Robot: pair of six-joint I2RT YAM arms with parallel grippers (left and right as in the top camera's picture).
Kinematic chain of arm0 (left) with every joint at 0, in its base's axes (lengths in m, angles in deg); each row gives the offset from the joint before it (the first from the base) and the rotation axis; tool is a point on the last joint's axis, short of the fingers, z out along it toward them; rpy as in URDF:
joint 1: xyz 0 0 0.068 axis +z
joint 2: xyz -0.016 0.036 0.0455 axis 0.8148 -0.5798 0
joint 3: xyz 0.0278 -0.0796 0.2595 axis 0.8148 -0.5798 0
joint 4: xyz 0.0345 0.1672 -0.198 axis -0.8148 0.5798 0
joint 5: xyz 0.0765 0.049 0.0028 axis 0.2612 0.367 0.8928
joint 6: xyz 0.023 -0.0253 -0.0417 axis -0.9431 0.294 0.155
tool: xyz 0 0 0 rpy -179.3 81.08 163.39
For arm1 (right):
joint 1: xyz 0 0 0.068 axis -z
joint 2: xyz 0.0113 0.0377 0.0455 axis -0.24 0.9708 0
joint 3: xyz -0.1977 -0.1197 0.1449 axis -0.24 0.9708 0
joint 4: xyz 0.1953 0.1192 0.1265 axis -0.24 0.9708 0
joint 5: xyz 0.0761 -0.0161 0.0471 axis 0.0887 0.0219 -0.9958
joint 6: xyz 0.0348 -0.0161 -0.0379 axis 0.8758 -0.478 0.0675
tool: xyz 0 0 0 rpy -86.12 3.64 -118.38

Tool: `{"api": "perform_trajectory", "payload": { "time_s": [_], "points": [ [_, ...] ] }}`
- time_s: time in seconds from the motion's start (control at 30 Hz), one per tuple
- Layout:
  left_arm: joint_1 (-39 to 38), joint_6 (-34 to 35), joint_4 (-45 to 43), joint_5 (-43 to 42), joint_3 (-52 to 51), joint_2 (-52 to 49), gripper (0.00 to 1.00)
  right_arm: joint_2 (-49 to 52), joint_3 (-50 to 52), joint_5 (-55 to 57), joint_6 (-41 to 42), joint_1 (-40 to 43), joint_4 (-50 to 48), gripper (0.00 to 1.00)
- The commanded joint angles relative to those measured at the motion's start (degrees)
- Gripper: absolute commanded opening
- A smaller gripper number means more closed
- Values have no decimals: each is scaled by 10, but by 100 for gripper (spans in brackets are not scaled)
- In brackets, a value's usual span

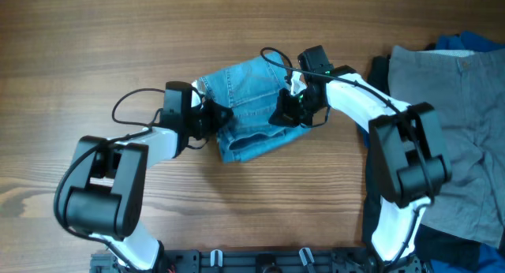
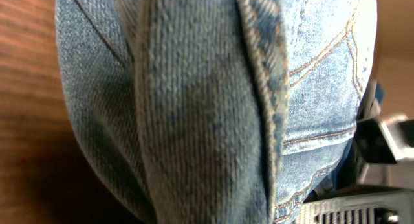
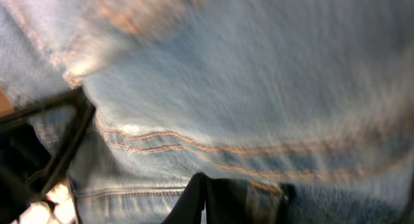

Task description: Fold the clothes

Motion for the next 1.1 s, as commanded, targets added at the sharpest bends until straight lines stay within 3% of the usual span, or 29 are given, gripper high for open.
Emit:
{"api": "perform_trajectory", "payload": {
  "time_s": [0.0, 0.07, 0.17, 0.33, 0.5, 0.6, 0.67, 0.83, 0.9, 0.97, 1.03, 1.07],
  "points": [
    [36, -135, 126, -88, 21, 54, 4, -86, 4, 3, -99, 4, 12, 4],
    [65, -184, 211, -135, 59, 107, 4, -133, 4, 4, -99, 10, 11, 4],
    [122, -191, 265, -159, 104, 183, 4, -185, 4, 14, -98, 16, 9, 4],
    [264, -188, 254, -150, 122, 249, 4, -214, 4, 29, -98, 16, 14, 4],
    [400, -183, 189, -61, 121, 183, 4, -214, 4, 47, -98, 16, 11, 4],
    [423, -148, 160, 12, 122, 93, 5, -214, 4, 59, -98, 16, 11, 4],
    [438, -89, 160, 73, 122, 20, 4, -214, 4, 59, -98, 16, 14, 4],
    [482, 37, 166, 72, 121, -81, 4, -214, 4, 60, -98, 16, 17, 4],
    [486, 84, 128, 68, 121, -88, 4, -214, 4, 62, -98, 16, 15, 5],
    [478, 152, 26, 45, 121, -88, 5, -214, 4, 78, -98, 16, 14, 5],
    [466, 188, -47, 49, 121, -88, 11, -214, 4, 79, -97, 16, 14, 5],
    [455, 189, -87, 61, 121, -88, 21, -214, 4, 79, -97, 16, 14, 5]
  ]
}}
